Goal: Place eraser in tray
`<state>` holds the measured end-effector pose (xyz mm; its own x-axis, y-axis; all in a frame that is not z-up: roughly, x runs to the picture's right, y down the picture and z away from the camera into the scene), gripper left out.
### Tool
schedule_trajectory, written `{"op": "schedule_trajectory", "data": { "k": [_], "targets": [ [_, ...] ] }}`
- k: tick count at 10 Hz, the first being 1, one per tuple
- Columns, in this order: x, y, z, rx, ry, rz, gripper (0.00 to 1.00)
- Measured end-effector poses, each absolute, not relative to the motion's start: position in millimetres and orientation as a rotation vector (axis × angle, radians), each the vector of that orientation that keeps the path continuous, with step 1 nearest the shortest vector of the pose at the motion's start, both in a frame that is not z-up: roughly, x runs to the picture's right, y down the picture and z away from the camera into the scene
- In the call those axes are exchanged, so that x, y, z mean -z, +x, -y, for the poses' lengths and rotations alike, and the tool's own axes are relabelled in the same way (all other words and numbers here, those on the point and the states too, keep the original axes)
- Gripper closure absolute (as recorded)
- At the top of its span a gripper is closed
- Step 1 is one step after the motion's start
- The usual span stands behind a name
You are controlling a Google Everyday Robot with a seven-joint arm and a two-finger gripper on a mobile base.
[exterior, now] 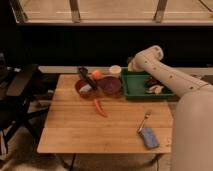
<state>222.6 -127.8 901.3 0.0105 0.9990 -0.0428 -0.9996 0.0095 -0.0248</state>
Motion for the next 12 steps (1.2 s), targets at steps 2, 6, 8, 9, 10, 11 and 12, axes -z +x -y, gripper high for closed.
{"op": "schedule_trajectory", "data": {
  "k": [2,6,8,9,10,11,12],
  "targets": [
    [-893.4,247.7,118.3,-1.612,-0.03,-0.059,0.52],
    [-899.4,263.4,101.1,-1.768,-0.088,-0.043,0.28],
    [-904.1,248.8,101.7,-1.829,-0.208,0.047,0.28],
    [-905.3,246.2,101.2,-1.846,-0.244,0.071,0.28],
    [-905.5,242.4,102.0,-1.86,-0.274,0.095,0.28],
    [-905.6,240.0,102.8,-1.865,-0.288,0.107,0.28],
    [-905.5,239.0,103.2,-1.865,-0.289,0.108,0.28]
  ]
}}
